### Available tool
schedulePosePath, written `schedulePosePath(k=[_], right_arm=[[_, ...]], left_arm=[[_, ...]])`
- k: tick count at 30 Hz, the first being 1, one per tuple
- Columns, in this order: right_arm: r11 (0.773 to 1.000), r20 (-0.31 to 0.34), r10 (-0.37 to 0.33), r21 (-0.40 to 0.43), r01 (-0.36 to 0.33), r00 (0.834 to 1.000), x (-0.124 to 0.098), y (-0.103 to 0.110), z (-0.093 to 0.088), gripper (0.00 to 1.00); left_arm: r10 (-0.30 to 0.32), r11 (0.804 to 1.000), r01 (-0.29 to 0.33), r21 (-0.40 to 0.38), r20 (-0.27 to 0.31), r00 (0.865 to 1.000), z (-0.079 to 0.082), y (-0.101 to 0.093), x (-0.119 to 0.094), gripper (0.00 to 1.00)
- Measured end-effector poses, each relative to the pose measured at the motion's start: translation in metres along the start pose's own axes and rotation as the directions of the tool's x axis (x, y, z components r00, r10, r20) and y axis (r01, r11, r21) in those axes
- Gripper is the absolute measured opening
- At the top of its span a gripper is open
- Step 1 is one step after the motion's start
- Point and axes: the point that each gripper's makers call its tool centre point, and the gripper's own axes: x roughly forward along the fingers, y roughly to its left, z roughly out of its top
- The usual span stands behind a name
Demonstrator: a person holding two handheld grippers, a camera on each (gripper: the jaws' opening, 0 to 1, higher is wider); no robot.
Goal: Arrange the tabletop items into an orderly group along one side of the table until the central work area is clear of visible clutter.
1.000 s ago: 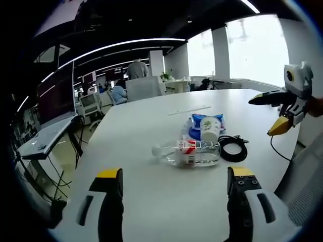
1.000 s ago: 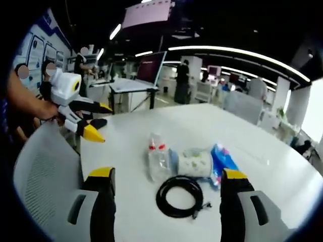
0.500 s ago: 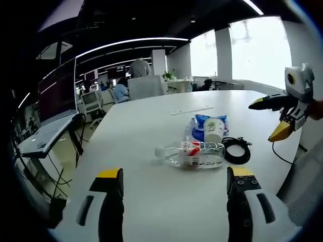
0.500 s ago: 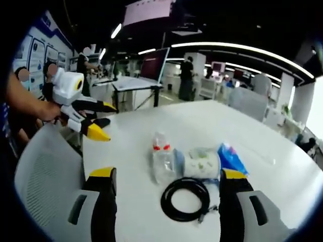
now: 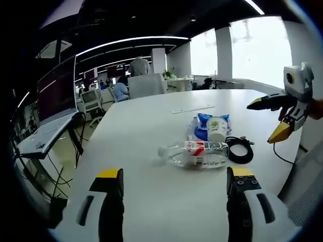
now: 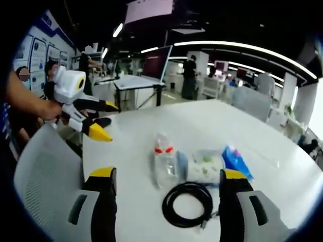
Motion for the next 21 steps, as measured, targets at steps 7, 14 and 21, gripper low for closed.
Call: schedulePosePath(k=[7, 14, 21], right_arm=[[1.000, 0.003, 0.014, -0.013, -0.014, 1.000, 0.007, 0.004, 0.004, 0.81], [0.999, -0.010, 0.025, -0.019, -0.025, 1.000, 0.016, 0.004, 0.006, 0.81], [0.999, -0.031, 0.033, -0.017, -0.033, 0.999, 0.023, 0.002, 0.004, 0.77]], left_arm=[[0.002, 1.000, -0.002, -0.011, -0.003, 1.000, 0.000, 0.005, 0.003, 0.83], [0.000, 1.000, -0.001, -0.021, -0.013, 1.000, -0.003, 0.006, 0.009, 0.83], [-0.006, 0.999, 0.006, -0.034, -0.021, 1.000, -0.006, 0.009, 0.014, 0.82]])
